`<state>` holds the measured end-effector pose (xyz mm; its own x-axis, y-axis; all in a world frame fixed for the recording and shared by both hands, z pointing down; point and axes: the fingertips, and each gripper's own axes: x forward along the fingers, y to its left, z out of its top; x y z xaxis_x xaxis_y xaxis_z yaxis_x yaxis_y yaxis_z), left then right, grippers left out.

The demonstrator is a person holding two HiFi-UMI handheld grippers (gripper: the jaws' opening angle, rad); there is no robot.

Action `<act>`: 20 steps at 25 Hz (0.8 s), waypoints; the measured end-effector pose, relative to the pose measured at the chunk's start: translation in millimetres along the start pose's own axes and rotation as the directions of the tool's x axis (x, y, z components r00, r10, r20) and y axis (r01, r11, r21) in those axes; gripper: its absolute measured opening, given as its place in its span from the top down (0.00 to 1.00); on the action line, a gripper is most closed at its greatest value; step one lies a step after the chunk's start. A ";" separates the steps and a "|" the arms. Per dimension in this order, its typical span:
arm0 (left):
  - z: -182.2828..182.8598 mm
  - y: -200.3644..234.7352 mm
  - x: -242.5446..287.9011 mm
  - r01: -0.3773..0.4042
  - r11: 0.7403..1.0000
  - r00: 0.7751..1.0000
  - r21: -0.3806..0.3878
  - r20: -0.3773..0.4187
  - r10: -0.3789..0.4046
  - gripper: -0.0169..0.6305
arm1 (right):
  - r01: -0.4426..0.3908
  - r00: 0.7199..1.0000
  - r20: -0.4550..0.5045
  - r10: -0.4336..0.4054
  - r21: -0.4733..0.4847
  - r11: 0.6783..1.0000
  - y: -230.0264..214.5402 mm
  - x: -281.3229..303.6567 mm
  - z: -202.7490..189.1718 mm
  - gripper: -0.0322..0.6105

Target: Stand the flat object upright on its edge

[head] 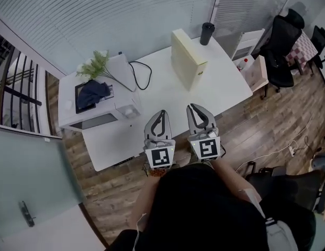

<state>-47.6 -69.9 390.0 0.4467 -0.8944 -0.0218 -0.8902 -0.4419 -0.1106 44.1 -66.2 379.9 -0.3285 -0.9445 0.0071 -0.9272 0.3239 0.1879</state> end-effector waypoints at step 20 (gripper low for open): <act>-23.2 -4.4 -27.7 -0.001 1.000 1.000 0.027 -0.016 0.002 0.96 | -0.017 0.999 -0.032 0.017 0.019 1.000 40.0 -15.7 -23.2 0.92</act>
<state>-58.1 -44.8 414.2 0.4439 -0.8961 -0.0065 -0.8879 -0.4389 -0.1378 16.4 -39.6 410.1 -0.3386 -0.9400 0.0418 -0.9249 0.3407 0.1690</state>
